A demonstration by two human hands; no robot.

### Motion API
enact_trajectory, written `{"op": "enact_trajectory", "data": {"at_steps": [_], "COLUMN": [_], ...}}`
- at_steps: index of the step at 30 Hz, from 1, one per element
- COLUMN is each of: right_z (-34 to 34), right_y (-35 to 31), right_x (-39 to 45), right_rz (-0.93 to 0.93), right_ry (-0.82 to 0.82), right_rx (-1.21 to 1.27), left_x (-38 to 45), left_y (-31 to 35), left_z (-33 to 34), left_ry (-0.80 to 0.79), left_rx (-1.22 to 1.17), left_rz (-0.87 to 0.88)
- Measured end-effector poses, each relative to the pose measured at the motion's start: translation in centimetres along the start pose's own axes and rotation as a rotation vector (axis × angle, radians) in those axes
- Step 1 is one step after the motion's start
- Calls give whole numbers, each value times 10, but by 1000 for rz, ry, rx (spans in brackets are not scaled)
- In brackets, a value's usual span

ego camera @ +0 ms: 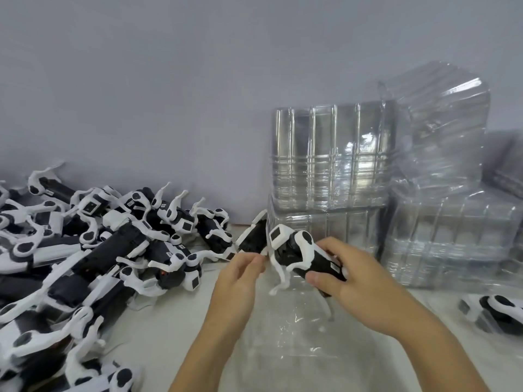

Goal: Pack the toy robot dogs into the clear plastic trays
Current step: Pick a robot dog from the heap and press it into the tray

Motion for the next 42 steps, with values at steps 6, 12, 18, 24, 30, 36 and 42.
{"op": "enact_trajectory", "data": {"at_steps": [6, 12, 18, 24, 30, 36, 42], "right_z": [17, 23, 10, 20, 22, 23, 25], "right_y": [5, 11, 16, 15, 18, 20, 19], "right_x": [1, 2, 2, 5, 7, 9, 9], "right_rz": [26, 79, 105, 77, 97, 105, 95], "right_ry": [-87, -85, -19, -24, -21, -9, 1], "right_rx": [-79, -294, -340, -292, -336, -362, -344], "left_x": [-3, 6, -1, -8, -6, 2, 1], "left_y": [-23, -27, -15, -11, -16, -25, -26], "left_z": [11, 14, 13, 32, 25, 21, 19], "left_ry": [-115, -143, -52, -286, -195, -207, -199], "left_rx": [-182, -181, -211, -245, -350, -234, -265], "left_rz": [-92, -74, -125, -139, -134, -81, -105]}}
Point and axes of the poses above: each hand's wrist, its own x-axis towards the middle knuckle, its own z-axis out of the palm, y = z × x, the point moved 8 cm from there along x, towards the middle knuckle, and after that the axes turned 14 degrees about z, right-handed, at the moved point
